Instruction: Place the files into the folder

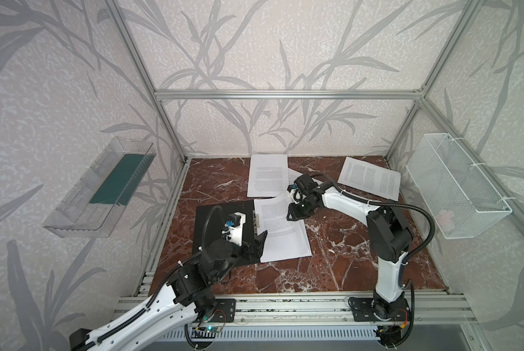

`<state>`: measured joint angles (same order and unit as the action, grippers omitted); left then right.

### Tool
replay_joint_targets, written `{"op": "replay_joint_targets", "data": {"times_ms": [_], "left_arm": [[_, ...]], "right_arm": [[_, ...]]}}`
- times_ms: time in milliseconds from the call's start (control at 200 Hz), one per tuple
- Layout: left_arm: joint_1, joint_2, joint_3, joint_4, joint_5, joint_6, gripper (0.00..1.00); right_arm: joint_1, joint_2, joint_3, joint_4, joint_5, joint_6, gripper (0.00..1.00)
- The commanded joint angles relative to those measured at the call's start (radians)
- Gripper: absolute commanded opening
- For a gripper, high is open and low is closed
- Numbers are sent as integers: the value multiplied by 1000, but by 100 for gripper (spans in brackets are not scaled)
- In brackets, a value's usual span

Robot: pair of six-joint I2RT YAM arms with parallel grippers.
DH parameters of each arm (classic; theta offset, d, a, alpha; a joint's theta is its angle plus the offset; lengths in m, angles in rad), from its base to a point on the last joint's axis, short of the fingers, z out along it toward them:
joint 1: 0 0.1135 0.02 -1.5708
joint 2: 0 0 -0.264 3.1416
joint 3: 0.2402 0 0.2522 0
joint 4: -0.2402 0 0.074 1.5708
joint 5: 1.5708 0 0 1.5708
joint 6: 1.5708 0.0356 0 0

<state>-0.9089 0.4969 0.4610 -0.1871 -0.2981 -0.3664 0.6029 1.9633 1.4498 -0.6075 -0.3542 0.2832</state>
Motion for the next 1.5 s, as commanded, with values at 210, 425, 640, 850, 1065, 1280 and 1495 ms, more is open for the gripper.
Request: {"op": "replay_joint_targets", "data": {"times_ms": [210,425,640,850,1065,1280,1495], "left_arm": [[-2,-25,25,-12,-61,6,99],[-1,-14,26,-13,-74,3,99],[9,58,38,19,-111,-46,99],[119,322,165,32,19,-132,99],[396,691,314,134,351,-251,99],[563,1105,592,157,589,-227,99],[665,1449,905,96,754,-185,99]], "right_arm": [[-11,-84,-40,34,115,-3,74],[-81,-123,-59,145,72,54,82],[-136,-38,-1,282,21,115,83],[-152,166,226,292,-43,133,82],[-184,348,449,248,-69,158,79],[-210,463,572,223,-96,173,76],[-239,520,582,272,-137,206,77]]}}
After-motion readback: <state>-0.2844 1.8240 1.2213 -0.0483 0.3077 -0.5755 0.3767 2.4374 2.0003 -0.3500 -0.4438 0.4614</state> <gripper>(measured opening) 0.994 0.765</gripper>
